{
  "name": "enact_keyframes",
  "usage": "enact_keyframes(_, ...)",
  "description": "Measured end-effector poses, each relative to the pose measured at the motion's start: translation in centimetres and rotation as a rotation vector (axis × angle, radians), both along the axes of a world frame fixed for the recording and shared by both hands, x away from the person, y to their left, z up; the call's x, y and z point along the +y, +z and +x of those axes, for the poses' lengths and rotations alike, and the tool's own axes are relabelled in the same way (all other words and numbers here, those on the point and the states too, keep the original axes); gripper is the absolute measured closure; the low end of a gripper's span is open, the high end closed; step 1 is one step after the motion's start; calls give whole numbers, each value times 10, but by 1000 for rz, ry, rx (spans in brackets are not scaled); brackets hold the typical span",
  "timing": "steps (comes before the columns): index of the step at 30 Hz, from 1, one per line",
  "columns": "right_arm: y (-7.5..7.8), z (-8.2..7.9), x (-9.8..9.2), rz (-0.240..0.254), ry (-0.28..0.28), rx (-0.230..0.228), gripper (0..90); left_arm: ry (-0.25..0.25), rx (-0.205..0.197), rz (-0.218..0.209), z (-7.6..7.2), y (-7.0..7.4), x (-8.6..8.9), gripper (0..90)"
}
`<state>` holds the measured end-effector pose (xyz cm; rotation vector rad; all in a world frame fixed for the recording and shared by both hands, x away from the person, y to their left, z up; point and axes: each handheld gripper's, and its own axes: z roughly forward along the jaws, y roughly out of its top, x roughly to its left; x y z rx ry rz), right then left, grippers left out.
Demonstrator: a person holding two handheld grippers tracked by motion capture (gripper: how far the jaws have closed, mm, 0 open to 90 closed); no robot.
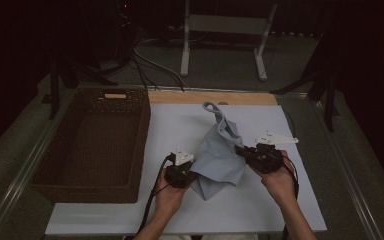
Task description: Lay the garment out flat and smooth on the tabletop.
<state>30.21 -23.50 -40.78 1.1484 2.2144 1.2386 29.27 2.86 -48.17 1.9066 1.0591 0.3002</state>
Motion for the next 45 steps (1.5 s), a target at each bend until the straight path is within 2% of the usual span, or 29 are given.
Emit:
enact_keyframes(4,-1,0,5,1,11,0,859,27,-21,-5,-1,5,8,846)
enact_keyframes(11,-1,0,10,0,26,-2,859,94,-109,-11,-4,23,18,851)
enact_keyframes(14,-2,0,11,3,31,-2,859,107,-143,-21,-6,29,20,852)
enact_keyframes(24,-7,-1,-2,-11,4,12,859,20,-83,-55,-5,18,9,849)
enact_keyframes(30,-11,-3,-14,-19,-21,21,859,-46,-63,-71,-6,16,3,819)
enact_keyframes(36,-15,-5,-30,-35,-58,27,860,-122,-53,-136,-8,17,5,609)
enact_keyframes(39,-16,-6,-38,-36,-84,33,860,-160,-38,-155,-9,16,4,509)
enact_keyframes(41,-17,-6,-41,-36,-90,35,860,-177,-29,-161,-8,16,3,489)
enact_keyframes(42,-17,-7,-44,-39,-97,36,859,-185,-25,-163,-8,15,2,420)
enact_keyframes(45,-18,-7,-50,-43,-117,43,859,-204,-12,-179,-9,14,0,376)
